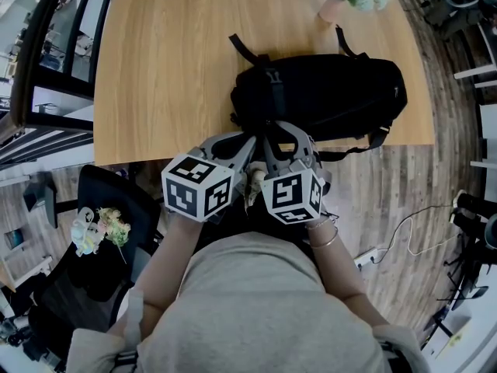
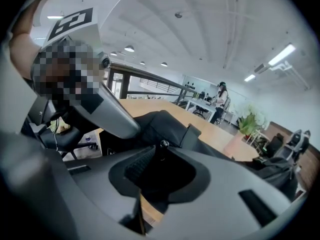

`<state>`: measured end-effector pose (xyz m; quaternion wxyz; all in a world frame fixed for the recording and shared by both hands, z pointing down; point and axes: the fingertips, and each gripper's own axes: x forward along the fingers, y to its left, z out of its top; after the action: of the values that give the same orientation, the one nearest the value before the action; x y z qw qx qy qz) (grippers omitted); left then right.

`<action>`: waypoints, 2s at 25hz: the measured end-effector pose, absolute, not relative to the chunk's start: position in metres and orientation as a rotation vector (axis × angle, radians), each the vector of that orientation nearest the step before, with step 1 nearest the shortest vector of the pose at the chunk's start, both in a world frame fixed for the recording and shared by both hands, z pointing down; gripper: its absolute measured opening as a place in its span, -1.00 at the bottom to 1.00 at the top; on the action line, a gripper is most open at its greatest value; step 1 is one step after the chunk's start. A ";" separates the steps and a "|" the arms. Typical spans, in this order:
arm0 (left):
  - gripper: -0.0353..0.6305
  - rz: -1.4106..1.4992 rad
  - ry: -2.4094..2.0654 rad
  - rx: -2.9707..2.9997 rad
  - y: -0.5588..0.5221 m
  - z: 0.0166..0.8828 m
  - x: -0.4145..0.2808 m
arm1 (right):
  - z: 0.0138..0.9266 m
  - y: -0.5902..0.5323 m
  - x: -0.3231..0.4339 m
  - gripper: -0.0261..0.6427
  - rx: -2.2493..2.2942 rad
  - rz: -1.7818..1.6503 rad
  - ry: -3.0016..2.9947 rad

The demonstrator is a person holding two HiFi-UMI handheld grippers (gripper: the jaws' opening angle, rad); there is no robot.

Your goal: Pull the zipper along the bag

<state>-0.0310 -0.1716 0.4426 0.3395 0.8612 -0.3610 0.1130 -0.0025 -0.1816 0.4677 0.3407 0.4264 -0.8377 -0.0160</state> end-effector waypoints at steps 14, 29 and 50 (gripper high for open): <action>-0.80 0.275 -0.945 2.247 -0.173 0.440 -0.035 | 0.448 -0.176 0.009 -0.75 1.203 -0.113 -2.157; -0.79 0.261 -0.935 2.241 -0.173 0.440 -0.035 | 0.447 -0.179 0.007 -0.75 1.180 -0.085 -2.201; -0.80 0.268 -0.921 2.248 -0.172 0.441 -0.036 | 0.471 -0.181 0.001 -0.88 1.187 0.379 -2.338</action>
<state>-0.0360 -0.1719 0.4411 0.3417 0.8645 -0.3541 0.1029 0.0005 -0.1812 0.4708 0.2437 0.4347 -0.8558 0.1388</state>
